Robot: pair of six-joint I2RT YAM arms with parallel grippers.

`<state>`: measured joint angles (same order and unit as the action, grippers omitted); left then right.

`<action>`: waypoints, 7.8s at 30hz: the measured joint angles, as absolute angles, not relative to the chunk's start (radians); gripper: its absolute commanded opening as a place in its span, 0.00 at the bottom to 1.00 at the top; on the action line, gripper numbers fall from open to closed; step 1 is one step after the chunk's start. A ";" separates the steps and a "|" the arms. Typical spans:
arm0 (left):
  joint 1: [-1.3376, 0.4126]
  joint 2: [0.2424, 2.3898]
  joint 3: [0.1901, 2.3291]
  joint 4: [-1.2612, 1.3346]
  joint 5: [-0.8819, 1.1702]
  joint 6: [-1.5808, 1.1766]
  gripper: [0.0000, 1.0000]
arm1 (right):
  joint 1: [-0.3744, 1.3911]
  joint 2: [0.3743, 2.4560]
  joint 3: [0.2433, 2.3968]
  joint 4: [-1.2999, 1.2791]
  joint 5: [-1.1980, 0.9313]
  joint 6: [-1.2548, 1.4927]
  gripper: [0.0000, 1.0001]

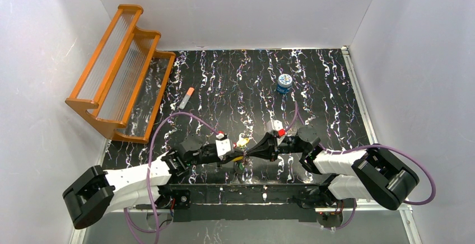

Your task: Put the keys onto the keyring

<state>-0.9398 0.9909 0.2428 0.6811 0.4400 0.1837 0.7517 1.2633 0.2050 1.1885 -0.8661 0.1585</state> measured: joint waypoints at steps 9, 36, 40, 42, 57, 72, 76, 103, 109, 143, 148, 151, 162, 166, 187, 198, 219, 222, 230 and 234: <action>-0.940 0.870 0.237 0.638 0.427 0.174 0.25 | 0.752 1.259 0.205 1.223 -0.850 0.170 0.01; -0.940 0.931 0.242 0.703 0.435 0.121 0.20 | 0.753 1.256 0.206 1.232 -0.845 0.181 0.01; -0.940 0.943 0.244 0.709 0.437 0.119 0.00 | 0.753 1.256 0.206 1.232 -0.845 0.180 0.01; -0.940 0.948 0.244 0.710 0.441 0.118 0.00 | 0.752 1.256 0.207 1.231 -0.844 0.180 0.01; -0.941 0.946 0.329 0.532 0.391 0.168 0.00 | 0.752 1.070 0.210 0.981 -0.783 0.032 0.58; -0.986 1.139 0.615 0.200 0.281 0.270 0.00 | 0.753 1.045 0.319 0.653 -0.691 -0.084 0.47; -1.004 1.161 0.624 0.159 0.263 0.281 0.00 | 0.753 1.063 0.340 0.615 -0.679 -0.090 0.45; -1.021 1.189 0.624 0.090 0.232 0.296 0.00 | 0.753 1.181 0.395 0.511 -0.716 -0.134 0.28; -1.021 1.189 0.624 0.090 0.224 0.296 0.00 | 0.753 1.206 0.408 0.508 -0.729 -0.134 0.24; -1.025 0.751 0.344 0.370 0.177 0.185 0.28 | 0.754 1.185 0.248 1.044 -0.790 0.089 0.01; -1.025 0.737 0.334 0.414 0.202 0.180 0.22 | 0.754 1.235 0.247 1.202 -0.811 0.187 0.01; -1.025 0.743 0.334 0.429 0.215 0.180 0.21 | 0.754 1.256 0.248 1.255 -0.820 0.230 0.01; -1.025 0.832 0.334 0.489 0.269 0.181 0.23 | 0.754 1.265 0.248 1.328 -0.834 0.297 0.01; -1.025 0.855 0.332 0.525 0.275 0.174 0.29 | 0.754 1.265 0.248 1.340 -0.839 0.313 0.01; -1.025 0.716 0.283 0.545 0.233 0.133 0.25 | 0.754 1.251 0.248 1.336 -0.813 0.307 0.01; -1.025 0.785 0.283 0.559 0.233 0.131 0.16 | 0.754 1.251 0.248 1.335 -0.814 0.303 0.01; -1.025 0.826 0.297 0.592 0.217 0.115 0.00 | 0.753 1.217 0.248 1.260 -0.808 0.265 0.33; -1.025 0.830 0.319 0.519 0.200 0.130 0.00 | 0.753 1.162 0.255 1.188 -0.789 0.234 0.43; -1.025 0.910 0.490 0.239 0.174 0.203 0.00 | 0.753 1.002 0.274 0.944 -0.719 0.104 0.45; -1.025 0.962 0.556 0.132 0.171 0.231 0.00 | 0.753 0.999 0.326 0.789 -0.713 0.027 0.43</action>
<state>-1.0252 0.9623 0.5556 0.1322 0.1707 0.2314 0.7528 0.9989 0.3260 0.7891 -0.7128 0.0269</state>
